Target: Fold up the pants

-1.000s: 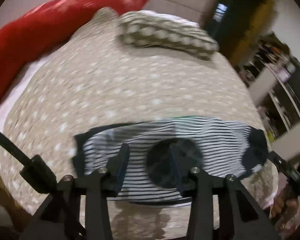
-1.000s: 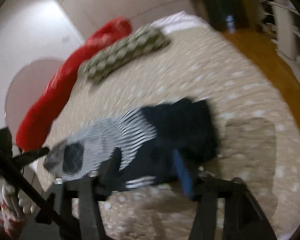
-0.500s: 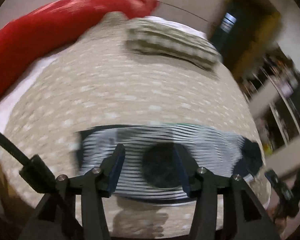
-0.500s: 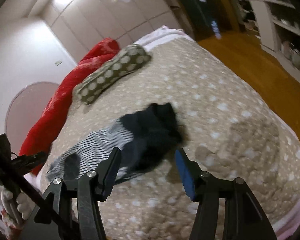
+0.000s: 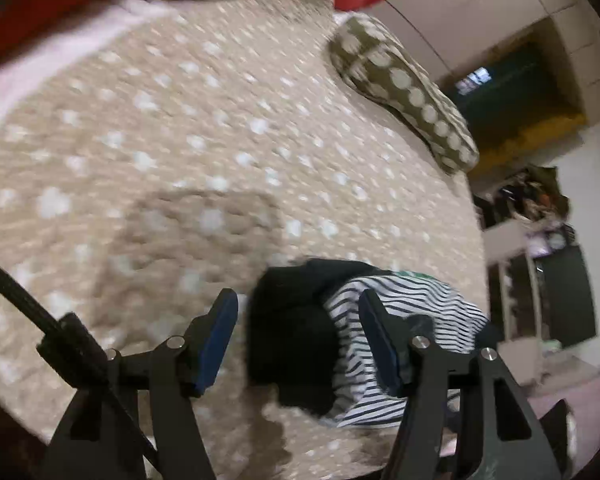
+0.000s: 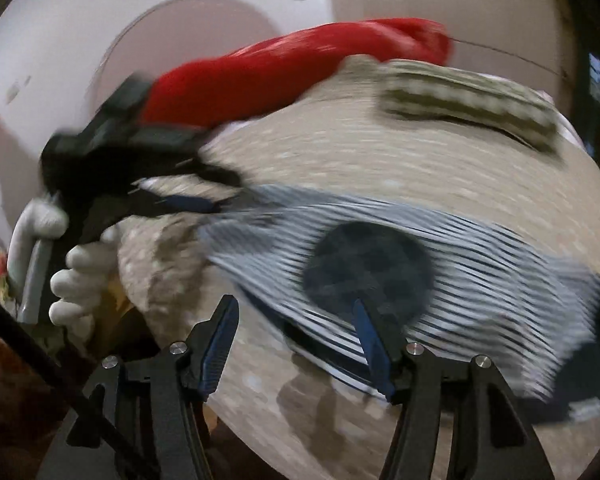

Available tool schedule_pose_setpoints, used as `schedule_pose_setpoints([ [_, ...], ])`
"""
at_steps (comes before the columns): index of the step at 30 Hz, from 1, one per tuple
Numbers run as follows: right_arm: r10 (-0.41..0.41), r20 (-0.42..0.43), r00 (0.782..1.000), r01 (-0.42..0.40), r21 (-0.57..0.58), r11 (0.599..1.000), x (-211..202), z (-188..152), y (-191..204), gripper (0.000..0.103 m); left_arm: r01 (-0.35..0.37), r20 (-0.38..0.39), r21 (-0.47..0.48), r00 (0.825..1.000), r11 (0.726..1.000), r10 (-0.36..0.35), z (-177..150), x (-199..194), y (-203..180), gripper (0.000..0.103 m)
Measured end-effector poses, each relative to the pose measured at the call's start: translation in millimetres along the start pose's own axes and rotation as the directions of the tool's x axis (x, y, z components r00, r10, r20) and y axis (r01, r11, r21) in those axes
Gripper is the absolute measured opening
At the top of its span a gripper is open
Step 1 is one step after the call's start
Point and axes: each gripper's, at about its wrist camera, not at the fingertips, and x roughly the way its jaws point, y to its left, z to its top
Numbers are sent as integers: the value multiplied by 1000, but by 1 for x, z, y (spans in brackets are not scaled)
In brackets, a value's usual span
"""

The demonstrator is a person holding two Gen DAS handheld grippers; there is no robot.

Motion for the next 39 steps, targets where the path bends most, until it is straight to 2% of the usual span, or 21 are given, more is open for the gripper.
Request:
schedule_pose_setpoints([
  [4, -57, -11, 998, 55, -126, 990, 39, 6, 34, 63, 31, -29, 23, 999, 999, -30, 9, 16, -3, 67],
  [8, -123, -2, 992, 121, -169, 978, 61, 0, 40, 63, 69, -53, 13, 996, 997, -69, 12, 24, -3, 73],
  [9, -125, 3, 992, 124, -159, 980, 63, -1, 38, 58, 76, -60, 28, 995, 997, -74, 12, 26, -6, 72],
  [10, -127, 5, 992, 127, -146, 981, 62, -2, 35, 38, 78, -67, 41, 995, 996, -75, 11, 27, -8, 49],
  [11, -135, 3, 991, 134, -138, 981, 61, -1, 33, 24, 81, -91, 50, 993, 996, -76, 11, 31, -11, 24],
  [12, -133, 0, 991, 132, -124, 983, 60, 2, 31, 10, 91, -115, 48, 990, 995, -85, 10, 34, -14, 24],
  [13, -119, 2, 993, 119, -96, 988, 55, 5, 26, 8, 90, -111, 51, 990, 995, -84, 8, 34, -19, 24],
  [17, -96, 63, 993, 97, -16, 995, 28, 13, 14, 8, 106, -94, 92, 991, 990, -97, 7, 25, -50, 24],
  [20, -98, 118, 988, 93, 50, 994, -2, 10, -4, 8, 128, -93, 154, 989, 980, -115, 5, 22, -93, 24],
  [22, -113, 158, 981, 96, 116, 989, -27, 2, -25, 8, 142, -109, 190, 986, 972, -123, 1, 28, -121, 25],
  [25, -159, 187, 969, 117, 219, 969, -53, -13, -54, 10, 166, -160, 253, 979, 953, -128, -10, 50, -170, 31],
  [26, -176, 179, 968, 125, 261, 957, -58, -22, -68, 14, 173, -180, 270, 975, 947, -127, -15, 54, -180, 35],
  [28, -207, 129, 970, 153, 341, 928, -66, -45, -95, 40, 209, -213, 289, 966, 934, -150, -20, 61, -200, 37],
  [30, -225, 96, 970, 163, 428, 889, -77, -66, -119, 42, 268, -226, 290, 952, 919, -206, -22, 56, -215, 43],
  [32, -230, 89, 969, 157, 497, 853, -92, -83, -139, 42, 283, -204, 303, 952, 910, -228, -22, 45, -221, 54],
  [34, -256, 109, 961, 165, 516, 840, -108, -90, -150, 42, 267, -171, 313, 960, 912, -222, -21, 34, -223, 55],
  [36, -275, 147, 950, 163, 520, 839, -120, -84, -155, 42, 223, -141, 321, 972, 921, -186, -23, 27, -218, 55],
  [39, -218, 215, 952, 77, 520, 851, -129, -66, -160, 41, 109, -92, 340, 992, 934, -82, -34, 29, -205, 55],
])
